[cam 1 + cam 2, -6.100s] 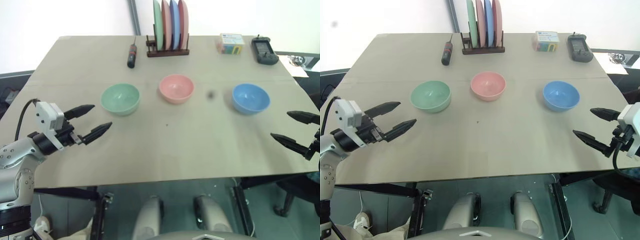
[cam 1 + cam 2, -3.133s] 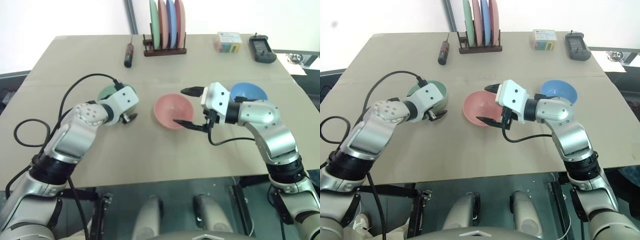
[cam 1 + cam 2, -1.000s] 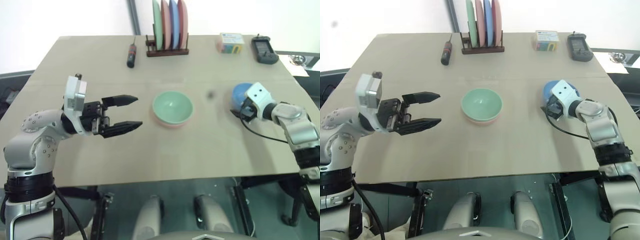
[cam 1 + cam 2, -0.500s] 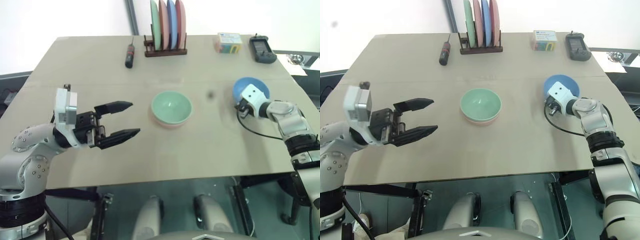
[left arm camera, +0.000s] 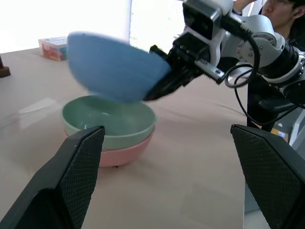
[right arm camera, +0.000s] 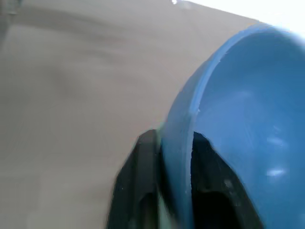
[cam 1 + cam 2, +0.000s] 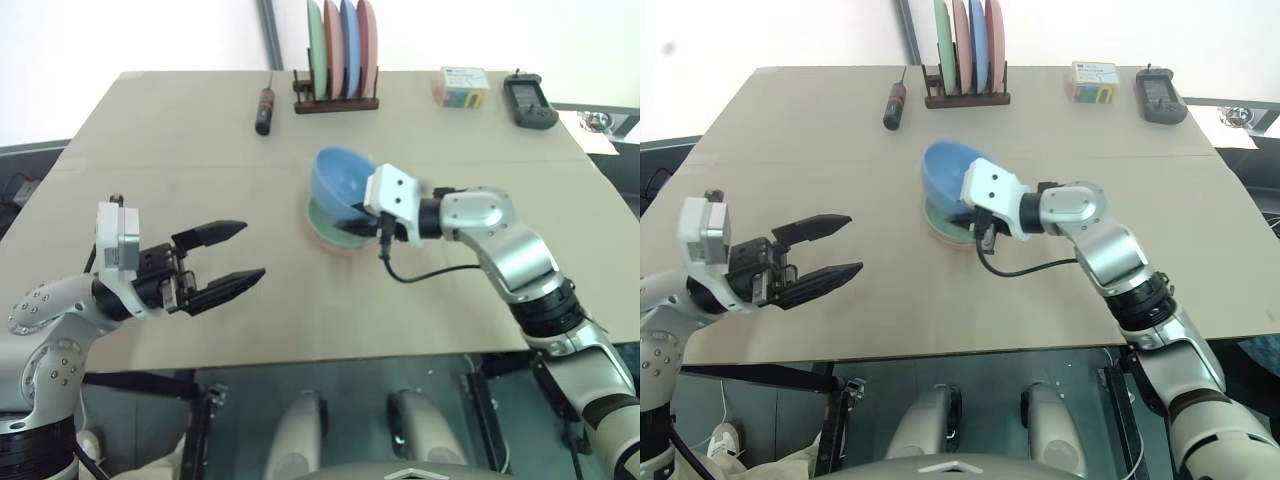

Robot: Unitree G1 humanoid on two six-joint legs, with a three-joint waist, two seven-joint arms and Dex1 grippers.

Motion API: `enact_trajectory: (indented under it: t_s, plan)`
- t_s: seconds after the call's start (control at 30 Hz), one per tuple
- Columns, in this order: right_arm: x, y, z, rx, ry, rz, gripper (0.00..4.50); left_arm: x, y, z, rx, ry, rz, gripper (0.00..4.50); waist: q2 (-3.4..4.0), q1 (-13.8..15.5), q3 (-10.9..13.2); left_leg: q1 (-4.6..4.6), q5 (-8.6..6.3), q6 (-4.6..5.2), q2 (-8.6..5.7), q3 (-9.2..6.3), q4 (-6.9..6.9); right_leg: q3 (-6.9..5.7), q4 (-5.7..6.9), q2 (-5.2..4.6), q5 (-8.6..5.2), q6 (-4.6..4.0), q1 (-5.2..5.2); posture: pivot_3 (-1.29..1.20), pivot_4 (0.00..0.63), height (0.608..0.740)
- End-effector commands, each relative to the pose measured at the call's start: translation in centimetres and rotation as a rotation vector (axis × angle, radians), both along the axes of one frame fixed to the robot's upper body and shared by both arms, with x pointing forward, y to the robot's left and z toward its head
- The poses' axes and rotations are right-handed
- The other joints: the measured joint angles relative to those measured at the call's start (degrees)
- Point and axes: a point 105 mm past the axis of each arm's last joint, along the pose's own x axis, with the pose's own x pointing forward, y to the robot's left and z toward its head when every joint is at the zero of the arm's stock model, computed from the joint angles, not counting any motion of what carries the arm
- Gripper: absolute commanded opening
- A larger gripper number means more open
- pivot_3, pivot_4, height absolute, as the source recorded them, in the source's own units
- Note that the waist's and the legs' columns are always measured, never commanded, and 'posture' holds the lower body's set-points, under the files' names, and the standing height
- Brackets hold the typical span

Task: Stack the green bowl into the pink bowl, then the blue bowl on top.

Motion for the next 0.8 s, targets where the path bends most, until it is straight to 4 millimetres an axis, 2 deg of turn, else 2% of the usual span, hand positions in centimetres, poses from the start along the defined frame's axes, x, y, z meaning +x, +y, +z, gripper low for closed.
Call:
enact_trajectory:
  t_s: [0.03,0.17,0.2,0.3,0.47,0.53,0.6,0.7,0.73,0.8]
  plan:
    - [0.8,-0.2,0.5,0.001,-0.023,-0.028,2.48,-0.8,-0.1,1.3,0.008,-0.066,0.006,4.5,0.0,-0.07,0.0,-0.01,0.0,0.0,0.0,0.01,0.0,0.0,0.0,-0.01,0.0,0.0,-0.01,0.0,0.15,0.74]
    - [0.5,-0.1,1.6,0.033,-0.039,-0.011,4.24,-1.2,-0.2,1.0,0.012,-0.052,0.017,4.5,0.01,-0.34,0.01,0.0,0.0,0.0,0.0,0.0,-0.09,0.0,0.0,0.0,0.0,0.0,-0.03,0.0,0.15,0.74]
    - [0.3,-0.2,2.3,0.059,-0.055,-0.005,4.42,-1.3,-0.2,0.9,0.019,-0.055,0.025,4.5,0.01,-0.39,0.01,0.0,0.0,0.0,0.0,-0.01,-0.11,0.0,0.0,0.01,0.0,0.0,-0.04,0.0,0.15,0.74]
    - [-1.1,-1.4,4.0,0.132,-0.075,0.026,4.42,-1.1,0.0,0.5,0.041,-0.069,0.077,4.5,0.03,-0.37,0.02,0.0,0.0,0.0,0.0,0.0,-0.11,0.0,-0.01,0.01,0.0,0.0,-0.04,0.0,0.15,0.74]
    - [-3.5,-4.9,4.7,0.236,0.021,0.025,4.42,-0.5,1.2,-1.2,0.097,-0.047,0.212,4.5,-0.06,0.04,-0.04,-0.01,-0.01,-0.01,0.0,-0.02,-0.15,-0.02,-0.14,-0.02,-0.01,-0.01,0.0,0.0,0.15,0.74]
    - [-3.8,-7.5,4.0,0.22,0.043,-0.049,4.42,-0.6,1.3,-1.4,0.11,-0.04,0.233,4.5,-0.06,0.05,-0.04,-0.01,-0.01,-0.01,-0.01,-0.01,-0.14,-0.02,-0.13,-0.04,-0.01,-0.01,0.02,0.0,0.15,0.74]
    - [-4.3,-10.6,2.4,0.149,0.066,-0.136,4.42,-0.9,1.8,-1.6,0.127,-0.028,0.256,4.5,-0.08,0.21,-0.04,-0.02,-0.01,0.0,-0.02,0.0,-0.14,-0.03,-0.16,-0.06,-0.02,-0.01,0.01,0.0,0.15,0.74]
    - [-5.2,-15.4,0.3,0.074,0.123,-0.287,4.42,-1.7,3.3,-1.6,0.145,-0.005,0.285,4.5,-0.09,0.23,-0.05,-0.04,-0.02,0.0,-0.04,0.04,-0.17,-0.02,-0.26,-0.1,-0.04,-0.01,0.01,0.0,0.15,0.74]
    - [-5.6,-16.7,0.0,0.051,0.126,-0.322,4.42,-1.9,3.8,-1.5,0.155,-0.005,0.298,4.5,-0.09,0.14,-0.05,-0.04,-0.02,0.0,-0.04,0.06,-0.18,-0.01,-0.26,-0.1,-0.04,0.0,0.0,0.0,0.15,0.74]
    - [-6.1,-17.6,-0.2,0.032,0.127,-0.35,4.42,-2.1,4.3,-1.4,0.168,-0.005,0.308,4.5,-0.06,-0.45,-0.05,0.02,-0.02,0.0,-0.02,0.12,-0.18,0.02,-0.21,-0.08,-0.12,0.12,-0.02,0.0,0.15,0.74]
